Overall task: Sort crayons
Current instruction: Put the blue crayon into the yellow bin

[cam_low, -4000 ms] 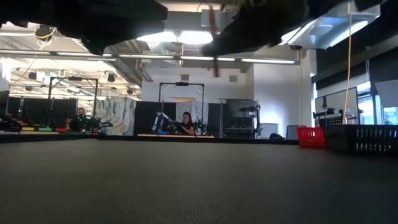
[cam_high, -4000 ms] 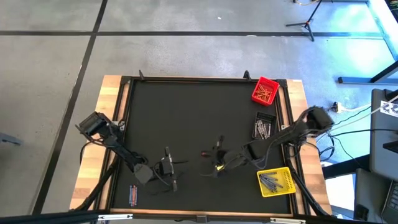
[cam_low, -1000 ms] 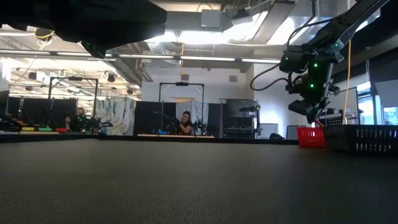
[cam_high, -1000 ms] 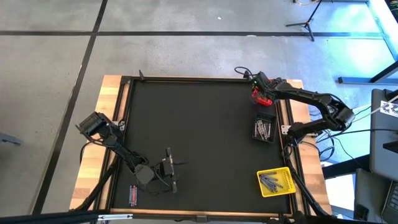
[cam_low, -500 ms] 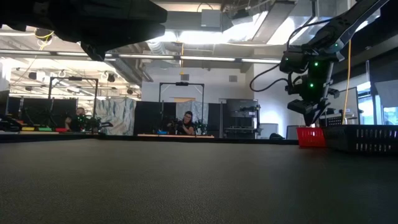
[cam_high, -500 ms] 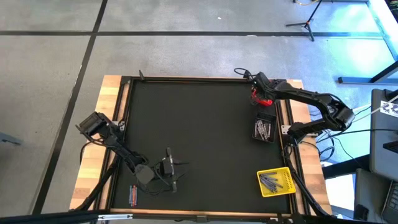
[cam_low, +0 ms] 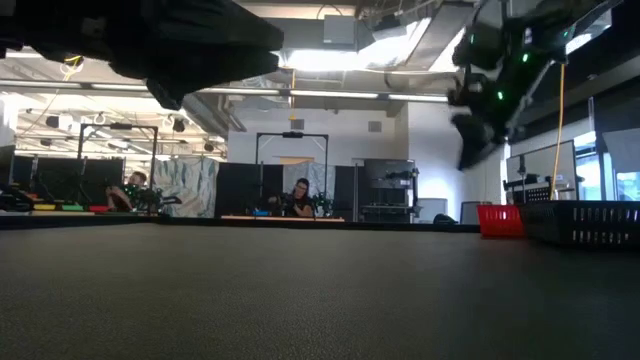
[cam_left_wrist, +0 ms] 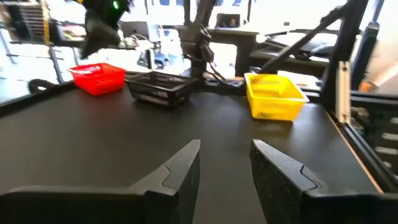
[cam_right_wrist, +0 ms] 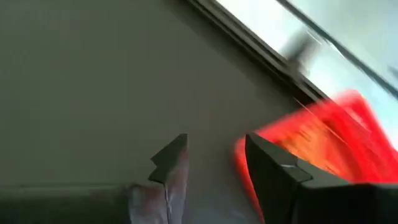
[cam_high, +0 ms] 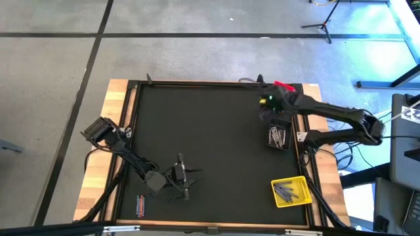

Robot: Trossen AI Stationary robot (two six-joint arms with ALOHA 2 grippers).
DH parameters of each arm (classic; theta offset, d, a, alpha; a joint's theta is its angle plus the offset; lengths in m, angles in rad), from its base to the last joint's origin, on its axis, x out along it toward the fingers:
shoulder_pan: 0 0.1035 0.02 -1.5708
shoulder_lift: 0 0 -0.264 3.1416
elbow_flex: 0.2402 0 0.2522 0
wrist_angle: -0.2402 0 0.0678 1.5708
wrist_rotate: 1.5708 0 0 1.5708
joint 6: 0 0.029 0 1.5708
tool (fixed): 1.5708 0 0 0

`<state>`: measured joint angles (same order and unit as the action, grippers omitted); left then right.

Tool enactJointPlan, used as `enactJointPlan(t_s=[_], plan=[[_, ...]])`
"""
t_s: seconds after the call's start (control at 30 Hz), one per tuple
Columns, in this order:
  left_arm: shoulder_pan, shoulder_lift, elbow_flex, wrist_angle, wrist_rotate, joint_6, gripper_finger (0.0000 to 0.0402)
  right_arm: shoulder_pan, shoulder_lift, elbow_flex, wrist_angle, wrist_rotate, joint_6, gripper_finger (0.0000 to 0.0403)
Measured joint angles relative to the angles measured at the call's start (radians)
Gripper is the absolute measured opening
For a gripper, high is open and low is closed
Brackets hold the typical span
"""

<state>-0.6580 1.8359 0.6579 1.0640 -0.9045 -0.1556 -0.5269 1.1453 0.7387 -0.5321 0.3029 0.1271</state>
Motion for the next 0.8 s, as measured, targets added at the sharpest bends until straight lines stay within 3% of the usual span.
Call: enactJointPlan(t_s=[0.27, 0.43, 0.63, 0.8], plan=[[0.004, 0.0, 0.0, -0.099, -0.006, -0.074, 0.0133, 0.468, 0.014, -0.001, 0.268, -0.071, 0.065, 0.0147], [-0.01, -0.007, 0.0, -0.133, -0.033, -0.085, 0.0133, 0.725, 0.081, -0.063, 0.586, -0.032, -0.004, 0.0147], [-0.018, -0.023, 0.0, -0.158, -0.046, -0.117, 0.0133, 0.902, 0.169, -0.141, 0.951, -0.025, -0.075, 0.0147], [-0.016, -0.071, 0.0, -0.296, -0.004, -0.183, 0.0133, 0.957, 0.266, -0.155, 1.051, -0.035, -0.081, 0.0147]])
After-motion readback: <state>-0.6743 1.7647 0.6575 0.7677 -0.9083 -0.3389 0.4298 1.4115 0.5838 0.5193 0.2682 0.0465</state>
